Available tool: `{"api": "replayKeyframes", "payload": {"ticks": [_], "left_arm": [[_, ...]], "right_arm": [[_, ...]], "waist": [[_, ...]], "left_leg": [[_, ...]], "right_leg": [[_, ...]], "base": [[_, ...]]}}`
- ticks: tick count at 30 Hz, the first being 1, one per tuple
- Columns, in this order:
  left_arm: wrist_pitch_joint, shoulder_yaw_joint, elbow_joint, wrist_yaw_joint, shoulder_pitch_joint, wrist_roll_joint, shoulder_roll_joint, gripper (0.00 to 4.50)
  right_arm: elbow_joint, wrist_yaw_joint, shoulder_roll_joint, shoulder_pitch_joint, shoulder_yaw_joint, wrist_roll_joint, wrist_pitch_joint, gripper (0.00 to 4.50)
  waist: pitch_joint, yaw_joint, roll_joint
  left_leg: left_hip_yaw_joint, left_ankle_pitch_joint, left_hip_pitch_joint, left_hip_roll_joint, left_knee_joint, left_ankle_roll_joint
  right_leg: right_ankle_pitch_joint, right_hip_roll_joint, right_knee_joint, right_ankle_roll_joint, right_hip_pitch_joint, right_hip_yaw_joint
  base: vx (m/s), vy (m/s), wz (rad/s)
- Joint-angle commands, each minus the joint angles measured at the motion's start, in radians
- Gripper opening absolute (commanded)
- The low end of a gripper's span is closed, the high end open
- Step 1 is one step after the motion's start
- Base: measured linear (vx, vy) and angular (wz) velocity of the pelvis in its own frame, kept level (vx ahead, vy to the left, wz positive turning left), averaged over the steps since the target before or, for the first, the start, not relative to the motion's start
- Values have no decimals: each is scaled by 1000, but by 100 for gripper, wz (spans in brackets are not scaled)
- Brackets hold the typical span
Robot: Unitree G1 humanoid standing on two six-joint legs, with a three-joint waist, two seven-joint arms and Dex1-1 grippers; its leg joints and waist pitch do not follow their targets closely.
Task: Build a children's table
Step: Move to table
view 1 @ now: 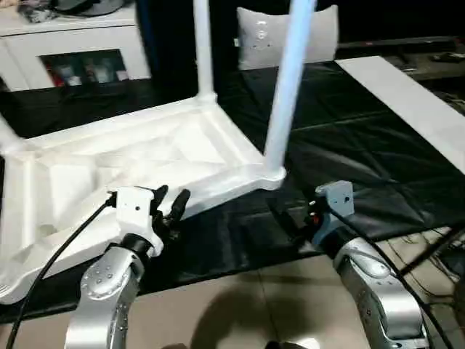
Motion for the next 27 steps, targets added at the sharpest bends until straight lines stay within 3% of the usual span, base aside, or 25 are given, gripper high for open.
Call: {"api": "replayKeyframes", "payload": {"ticks": [1,2,3,4,5,6,9,10,11,12,13,14,15,16,17,18,19,20,21,22,23,24,25,26,27], "left_arm": [[14,8,0,13,0,-5,10,223],[15,7,0,15,0,-6,11,223],[17,7,-1,17,0,-7,12,223],[17,6,1,18,-2,-7,13,223],[17,6,1,18,-2,-7,13,223],[17,5,2,20,-2,-8,13,223],[18,2,8,25,-5,-9,16,223],[17,1,13,26,-7,-8,17,223],[16,1,17,28,-8,-7,18,223],[15,0,21,29,-9,-6,19,223],[14,0,23,30,-9,-6,19,223],[13,0,25,30,-10,-6,20,223],[11,0,29,30,-10,-5,20,223],[8,-1,34,31,-9,-6,22,223],[6,-2,37,30,-9,-7,23,223],[3,-6,42,25,-8,-5,29,223],[-3,-12,47,22,-7,5,38,223],[-8,-15,50,20,-6,10,44,223],[-24,-27,57,19,-1,30,57,223],[-38,-37,62,19,4,44,65,223],[-41,-39,64,20,5,46,66,223],[-39,-35,64,22,5,36,58,223],[-36,-32,64,25,5,30,53,223],[-34,-31,62,29,6,30,51,223],[-32,-31,61,32,6,31,48,223]], "right_arm": [[-5,-9,4,-8,4,7,-4,450],[-4,-10,4,-8,4,6,-5,450],[-3,-11,3,-9,4,4,-6,450],[0,-12,2,-10,3,3,-7,450],[0,-13,2,-11,3,3,-7,450],[1,-13,2,-12,3,3,-7,450],[8,-11,-2,-18,6,4,-8,450],[11,-9,-3,-19,8,3,-9,450],[13,-8,-3,-20,9,3,-10,450],[15,-7,-3,-21,10,4,-9,450],[15,-6,-3,-21,10,4,-8,450],[15,-6,-4,-21,11,4,-8,450],[16,-6,-5,-22,12,5,-7,450],[16,-6,-7,-23,13,6,-6,450],[16,-6,-9,-23,13,7,-5,450],[17,-5,-11,-23,13,7,-5,450],[17,-4,-12,-23,13,7,-4,450],[17,-4,-13,-24,13,7,-5,450],[18,-2,-14,-24,13,7,-6,450],[19,2,-18,-26,16,4,-7,450],[20,3,-19,-27,16,3,-8,450],[20,7,-21,-27,18,2,-8,450],[20,9,-23,-28,20,1,-8,450],[20,8,-24,-29,20,0,-7,450],[20,7,-27,-29,20,-1,-8,450]], "waist": [[-53,18,-5],[-53,18,-5],[-53,8,-2],[-53,-2,0],[-52,-9,-5],[-49,-9,-9],[-45,-3,-15],[-34,-18,-5],[-33,-31,7],[-29,-57,15],[-28,-92,30],[-28,-92,30],[-14,-93,26],[-23,-86,13],[-53,-75,-42],[-69,-47,-60],[-57,-62,-39],[-39,-69,-37],[-26,-65,-44],[-32,-75,1],[-49,-99,32],[-44,-112,45],[-40,-114,59],[-40,-114,59],[-42,-107,67]], "left_leg": [[-6,-46,-12,36,-55,200],[-6,-46,-12,36,-55,200],[12,-41,-2,24,-71,245],[25,-50,11,12,-76,286],[26,-63,14,6,-78,320],[27,-81,11,4,-77,327],[-2,-180,-4,14,-51,281],[-14,-278,6,18,-76,249],[-6,-343,24,11,-101,232],[10,-417,31,-1,-139,209],[21,-550,12,-3,-216,146],[21,-550,12,-3,-216,146],[16,-641,2,14,-232,107],[11,-723,8,19,-236,16],[25,-607,15,4,-160,-76],[-29,-389,-19,-29,44,-44],[-132,-142,-91,-59,197,-15],[-148,-98,-114,-51,207,-43],[-122,-103,-88,-34,122,-82],[-110,-137,-24,-24,-20,-91],[-188,-235,10,95,-95,-146],[-221,-279,9,124,-123,-180],[-235,-353,20,155,-144,-148],[-235,-353,20,155,-144,-148],[-235,-330,22,156,-148,-71]], "right_leg": [[-494,-135,-102,-224,56,108],[-494,-135,-102,-224,56,108],[-435,-94,-84,-223,48,91],[-408,-73,-76,-211,36,83],[-395,-75,-77,-196,35,86],[-407,-82,-83,-186,37,94],[-523,-168,-130,-133,59,149],[-566,-142,-132,-98,53,127],[-558,-93,-115,-77,39,95],[-510,-24,-81,-48,26,52],[-211,64,113,-18,22,-25],[-211,64,113,-18,22,-25],[-154,43,136,-14,33,-40],[-213,9,117,-20,55,-23],[-427,-107,44,-14,56,69],[-543,-295,-74,-56,71,176],[-539,-330,-109,-84,92,244],[-562,-303,-98,-98,105,179],[-582,-193,-85,-170,92,86],[-490,-26,-24,-191,66,-6],[-164,38,65,-111,26,59],[-114,31,102,-94,35,60],[-162,44,139,-39,1,62],[-162,44,139,-39,1,62],[-208,46,155,-25,-9,62]], "base": [[-5,134,6],[-5,134,6],[-19,143,8],[-18,163,4],[-18,163,4],[-32,174,4],[-54,187,1],[-71,205,1],[-71,205,1],[-78,216,1],[-87,201,2],[-87,201,2],[-122,141,-5],[-80,84,-7],[-80,84,-7],[-23,80,5],[-32,141,-25],[-32,141,-25],[-38,176,-50],[-55,172,0],[-55,172,0],[-72,164,22],[-53,102,8],[-53,102,8],[0,0,0]]}}
